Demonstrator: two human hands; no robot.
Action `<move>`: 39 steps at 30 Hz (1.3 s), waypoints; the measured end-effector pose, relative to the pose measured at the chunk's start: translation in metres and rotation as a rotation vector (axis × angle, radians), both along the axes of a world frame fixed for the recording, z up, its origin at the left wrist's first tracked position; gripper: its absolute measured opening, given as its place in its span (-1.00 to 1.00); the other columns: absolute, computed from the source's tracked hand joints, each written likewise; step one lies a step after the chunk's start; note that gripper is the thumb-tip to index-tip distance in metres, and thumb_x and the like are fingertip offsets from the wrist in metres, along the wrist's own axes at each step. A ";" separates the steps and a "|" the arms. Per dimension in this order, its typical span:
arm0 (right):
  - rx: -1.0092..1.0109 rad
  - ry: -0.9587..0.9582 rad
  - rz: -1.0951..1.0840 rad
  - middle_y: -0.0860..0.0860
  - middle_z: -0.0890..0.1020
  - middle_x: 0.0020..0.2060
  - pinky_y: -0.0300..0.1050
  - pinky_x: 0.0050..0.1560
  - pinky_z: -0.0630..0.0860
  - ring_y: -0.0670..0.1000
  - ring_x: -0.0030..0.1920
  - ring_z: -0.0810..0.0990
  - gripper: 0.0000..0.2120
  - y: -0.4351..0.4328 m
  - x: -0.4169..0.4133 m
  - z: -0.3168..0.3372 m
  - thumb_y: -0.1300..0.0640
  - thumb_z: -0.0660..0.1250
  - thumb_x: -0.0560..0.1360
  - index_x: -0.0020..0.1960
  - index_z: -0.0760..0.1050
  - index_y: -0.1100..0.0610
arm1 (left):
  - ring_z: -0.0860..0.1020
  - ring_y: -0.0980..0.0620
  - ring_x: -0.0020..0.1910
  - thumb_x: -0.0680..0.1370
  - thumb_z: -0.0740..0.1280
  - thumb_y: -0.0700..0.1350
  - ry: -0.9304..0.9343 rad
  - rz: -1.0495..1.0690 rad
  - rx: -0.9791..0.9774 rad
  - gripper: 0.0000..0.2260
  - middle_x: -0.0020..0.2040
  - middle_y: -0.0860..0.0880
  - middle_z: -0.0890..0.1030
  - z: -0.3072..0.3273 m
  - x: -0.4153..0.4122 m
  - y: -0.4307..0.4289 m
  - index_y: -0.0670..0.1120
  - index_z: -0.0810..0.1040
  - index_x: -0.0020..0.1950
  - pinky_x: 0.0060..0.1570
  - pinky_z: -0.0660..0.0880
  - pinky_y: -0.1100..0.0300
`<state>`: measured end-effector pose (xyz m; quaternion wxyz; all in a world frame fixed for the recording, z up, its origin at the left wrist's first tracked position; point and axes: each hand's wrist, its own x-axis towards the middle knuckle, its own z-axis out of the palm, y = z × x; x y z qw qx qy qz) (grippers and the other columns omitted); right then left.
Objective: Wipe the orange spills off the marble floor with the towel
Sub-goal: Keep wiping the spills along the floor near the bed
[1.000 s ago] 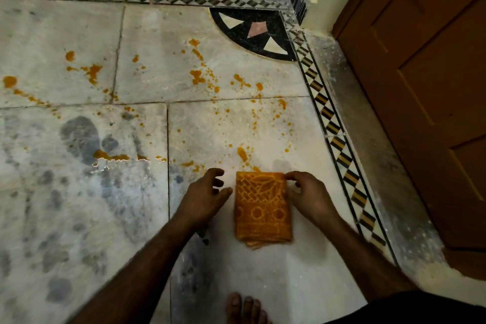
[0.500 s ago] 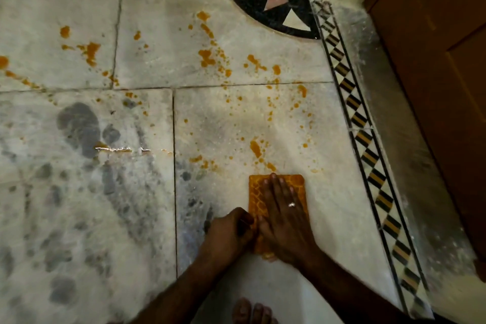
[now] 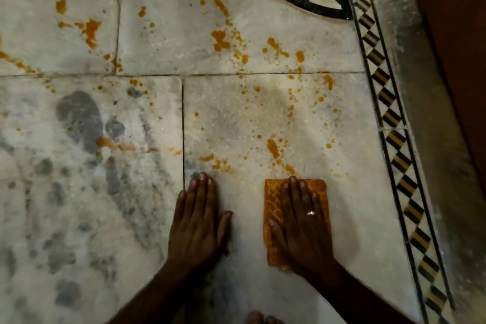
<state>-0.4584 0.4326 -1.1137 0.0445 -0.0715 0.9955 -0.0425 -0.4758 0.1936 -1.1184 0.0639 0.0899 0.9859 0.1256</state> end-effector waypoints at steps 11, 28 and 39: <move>0.090 -0.032 0.212 0.19 0.22 0.59 0.30 0.50 0.24 0.25 0.56 0.27 -0.32 -0.024 -0.010 0.003 -0.15 0.17 0.60 0.60 0.21 0.20 | 0.04 -0.13 0.63 0.65 0.01 0.18 -0.064 0.179 -0.106 -0.35 0.64 -0.19 0.07 -0.003 -0.019 -0.008 -0.20 0.07 0.62 0.58 0.02 -0.12; 0.211 -0.046 -0.171 0.27 0.10 0.60 0.36 0.54 0.11 0.32 0.58 0.19 -0.34 0.005 -0.014 0.002 -0.09 -0.01 0.67 0.63 0.02 0.27 | -0.03 -0.10 0.64 0.68 -0.03 0.14 -0.064 0.203 -0.072 -0.38 0.64 -0.19 0.03 -0.004 -0.024 -0.010 -0.21 0.04 0.62 0.59 -0.03 -0.09; 0.058 -0.015 0.234 0.11 0.14 0.63 0.24 0.59 0.04 0.16 0.61 0.15 -0.36 -0.026 -0.146 0.000 -0.14 0.04 0.65 0.65 0.07 0.09 | 0.04 -0.14 0.63 0.66 0.05 0.05 -0.028 0.185 -0.122 -0.40 0.63 -0.21 0.07 -0.006 -0.023 -0.007 -0.23 0.07 0.62 0.57 0.06 -0.13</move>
